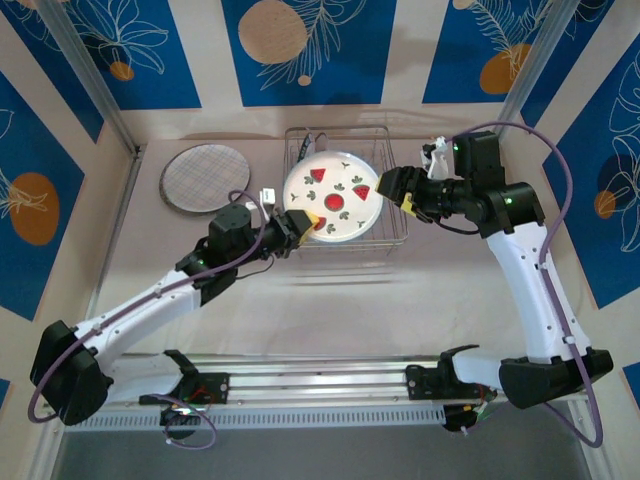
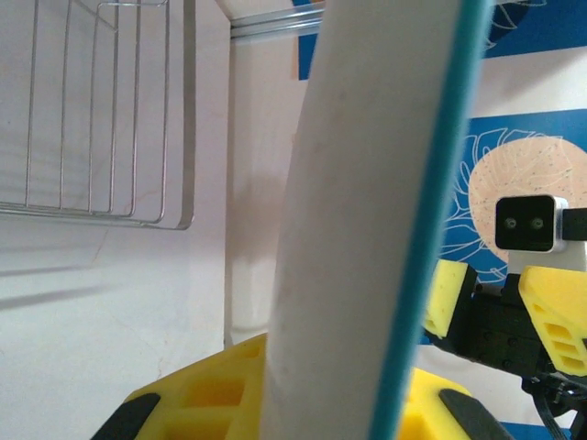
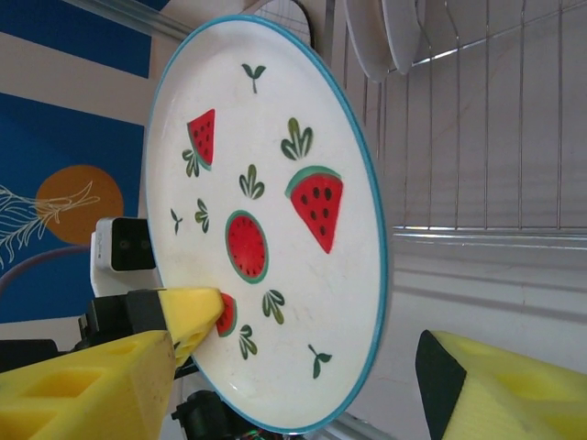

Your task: Unload the plates from the dish rack

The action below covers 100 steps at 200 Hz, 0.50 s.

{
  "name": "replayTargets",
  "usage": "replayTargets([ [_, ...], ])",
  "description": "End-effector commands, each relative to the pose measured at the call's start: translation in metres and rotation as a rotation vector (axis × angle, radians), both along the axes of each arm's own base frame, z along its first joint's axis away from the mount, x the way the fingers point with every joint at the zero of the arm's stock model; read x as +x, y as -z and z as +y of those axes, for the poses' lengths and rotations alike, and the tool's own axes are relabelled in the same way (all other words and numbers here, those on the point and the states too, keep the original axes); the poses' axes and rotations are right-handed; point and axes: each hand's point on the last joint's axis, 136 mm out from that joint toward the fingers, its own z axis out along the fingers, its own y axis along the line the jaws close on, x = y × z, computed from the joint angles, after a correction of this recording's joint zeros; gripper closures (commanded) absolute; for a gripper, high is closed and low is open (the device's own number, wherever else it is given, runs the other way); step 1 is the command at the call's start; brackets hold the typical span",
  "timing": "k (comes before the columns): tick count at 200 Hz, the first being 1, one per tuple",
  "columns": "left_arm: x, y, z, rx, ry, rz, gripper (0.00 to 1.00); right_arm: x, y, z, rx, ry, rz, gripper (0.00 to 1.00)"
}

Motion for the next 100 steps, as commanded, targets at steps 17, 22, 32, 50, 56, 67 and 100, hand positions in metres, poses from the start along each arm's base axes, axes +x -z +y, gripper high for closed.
replayTargets([
  [17, -0.002, -0.072, 0.023, -0.117, -0.067, -0.21, 1.0, -0.003, -0.01, -0.009, -0.074, 0.035, -0.065, 0.29],
  [22, -0.001, -0.072, 0.025, -0.116, -0.074, -0.21, 1.0, -0.003, -0.011, -0.01, -0.078, 0.04, -0.074, 0.29],
  [32, 0.0, -0.072, 0.03, -0.114, -0.087, -0.211, 1.0, -0.002, -0.015, -0.011, -0.086, 0.052, -0.092, 0.29],
  [50, 0.002, -0.075, 0.041, -0.114, -0.113, -0.217, 1.0, -0.001, -0.021, -0.013, -0.101, 0.064, -0.128, 0.29],
  [56, 0.002, -0.075, 0.044, -0.113, -0.119, -0.215, 1.0, -0.002, -0.024, -0.013, -0.107, 0.065, -0.143, 0.29],
  [67, 0.004, -0.076, 0.052, -0.11, -0.132, -0.219, 1.0, -0.002, -0.028, -0.013, -0.117, 0.066, -0.17, 0.29],
  [100, 0.008, -0.074, 0.079, -0.087, -0.185, -0.211, 1.0, -0.004, -0.044, -0.005, -0.138, 0.034, -0.267, 0.29],
])
